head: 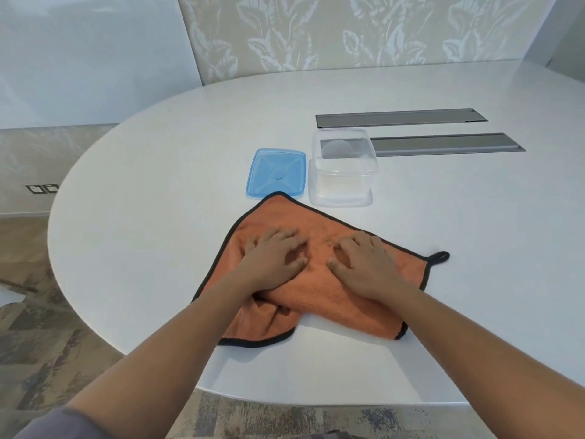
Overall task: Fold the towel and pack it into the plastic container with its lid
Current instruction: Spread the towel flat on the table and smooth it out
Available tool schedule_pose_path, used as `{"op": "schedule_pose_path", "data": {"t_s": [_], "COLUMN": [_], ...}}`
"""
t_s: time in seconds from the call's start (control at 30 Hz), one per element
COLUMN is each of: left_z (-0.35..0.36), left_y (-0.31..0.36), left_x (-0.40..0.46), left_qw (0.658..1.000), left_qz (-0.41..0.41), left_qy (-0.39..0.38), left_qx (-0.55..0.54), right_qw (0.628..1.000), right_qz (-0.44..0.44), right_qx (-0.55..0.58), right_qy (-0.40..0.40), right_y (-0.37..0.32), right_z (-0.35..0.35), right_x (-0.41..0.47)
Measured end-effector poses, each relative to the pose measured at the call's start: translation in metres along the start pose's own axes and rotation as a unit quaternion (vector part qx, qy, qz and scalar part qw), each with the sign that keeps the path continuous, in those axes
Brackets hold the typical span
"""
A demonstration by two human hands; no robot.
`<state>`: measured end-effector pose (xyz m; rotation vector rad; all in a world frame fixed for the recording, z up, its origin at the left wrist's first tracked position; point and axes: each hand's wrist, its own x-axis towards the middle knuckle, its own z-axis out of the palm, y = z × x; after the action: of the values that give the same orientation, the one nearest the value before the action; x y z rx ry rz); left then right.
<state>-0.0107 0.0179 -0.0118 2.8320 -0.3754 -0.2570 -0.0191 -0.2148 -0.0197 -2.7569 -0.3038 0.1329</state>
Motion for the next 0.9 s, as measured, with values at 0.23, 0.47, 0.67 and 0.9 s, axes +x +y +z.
{"op": "schedule_pose_path", "data": {"t_s": [0.23, 0.47, 0.67, 0.9], "left_z": [0.008, 0.012, 0.011, 0.001], "left_y": [0.011, 0.024, 0.031, 0.028], "left_x": [-0.001, 0.002, 0.009, 0.012], "left_qw": [0.992, 0.985, 0.976, 0.972], "left_qz": [-0.097, -0.169, -0.198, -0.198], "left_qy": [-0.075, -0.032, 0.005, 0.029], "left_qx": [0.021, 0.028, 0.087, 0.12], "right_qw": [0.993, 0.995, 0.991, 0.975], "right_qz": [-0.091, -0.012, 0.113, 0.202], "right_qx": [0.068, 0.075, -0.054, -0.082], "right_qy": [0.026, 0.058, 0.043, -0.043], "right_y": [0.021, 0.019, 0.012, 0.018], "right_z": [-0.018, -0.031, -0.045, -0.064], "right_x": [0.008, 0.008, 0.002, -0.007]}}
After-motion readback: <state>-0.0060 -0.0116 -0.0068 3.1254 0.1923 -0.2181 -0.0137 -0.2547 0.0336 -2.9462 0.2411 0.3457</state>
